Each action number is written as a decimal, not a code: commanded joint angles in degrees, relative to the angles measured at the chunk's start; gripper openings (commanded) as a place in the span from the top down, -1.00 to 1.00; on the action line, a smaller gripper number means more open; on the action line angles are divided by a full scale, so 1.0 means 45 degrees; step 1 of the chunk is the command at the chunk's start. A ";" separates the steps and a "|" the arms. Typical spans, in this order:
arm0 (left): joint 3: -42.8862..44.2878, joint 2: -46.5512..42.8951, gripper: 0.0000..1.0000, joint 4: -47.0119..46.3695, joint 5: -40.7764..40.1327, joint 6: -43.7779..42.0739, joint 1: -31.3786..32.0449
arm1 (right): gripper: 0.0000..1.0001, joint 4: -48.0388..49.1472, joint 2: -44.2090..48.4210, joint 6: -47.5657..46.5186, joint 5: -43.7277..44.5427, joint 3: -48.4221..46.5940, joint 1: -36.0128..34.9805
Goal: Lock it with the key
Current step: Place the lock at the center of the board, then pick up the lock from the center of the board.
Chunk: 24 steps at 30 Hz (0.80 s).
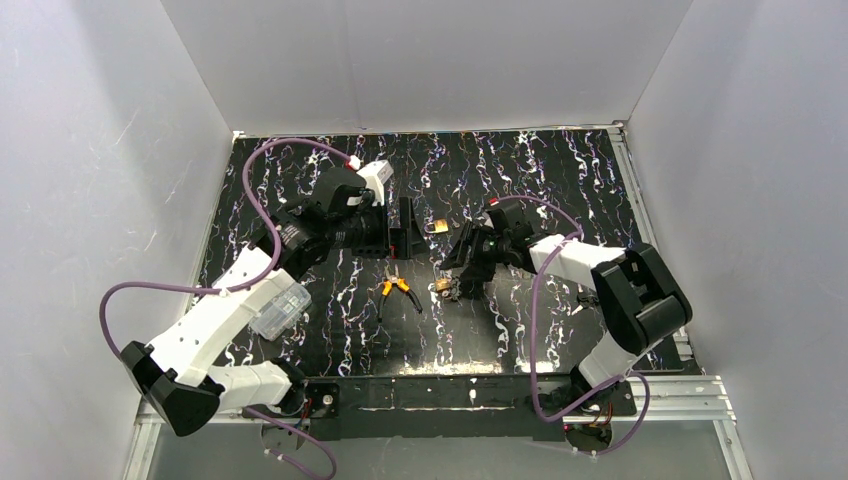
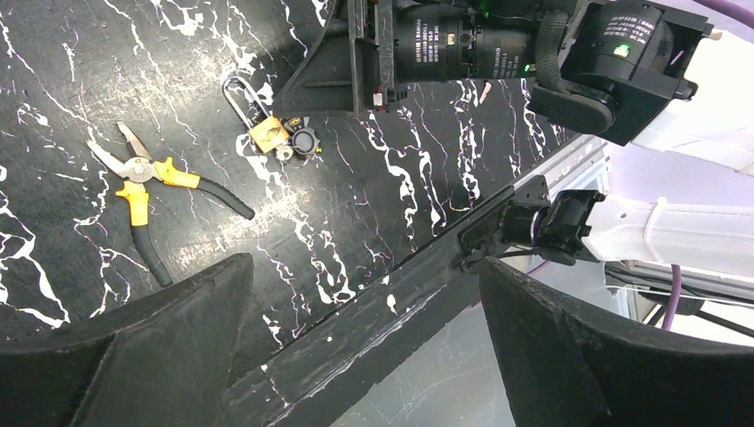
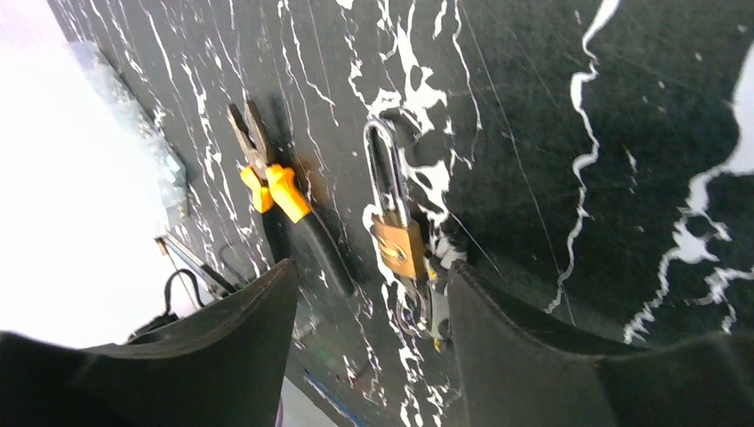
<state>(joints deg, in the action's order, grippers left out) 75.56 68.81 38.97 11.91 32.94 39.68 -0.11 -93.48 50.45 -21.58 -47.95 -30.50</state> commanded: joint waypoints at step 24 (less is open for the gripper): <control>-0.0254 -0.1034 -0.96 -0.0551 0.1592 -0.0427 -0.0158 | -0.62 -1.1702 0.7797 -0.0646 0.7804 -0.0724 0.6609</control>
<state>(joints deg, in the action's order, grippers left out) 75.04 66.30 37.39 16.90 31.55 39.42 -46.17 -59.86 48.12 9.36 -52.27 -5.97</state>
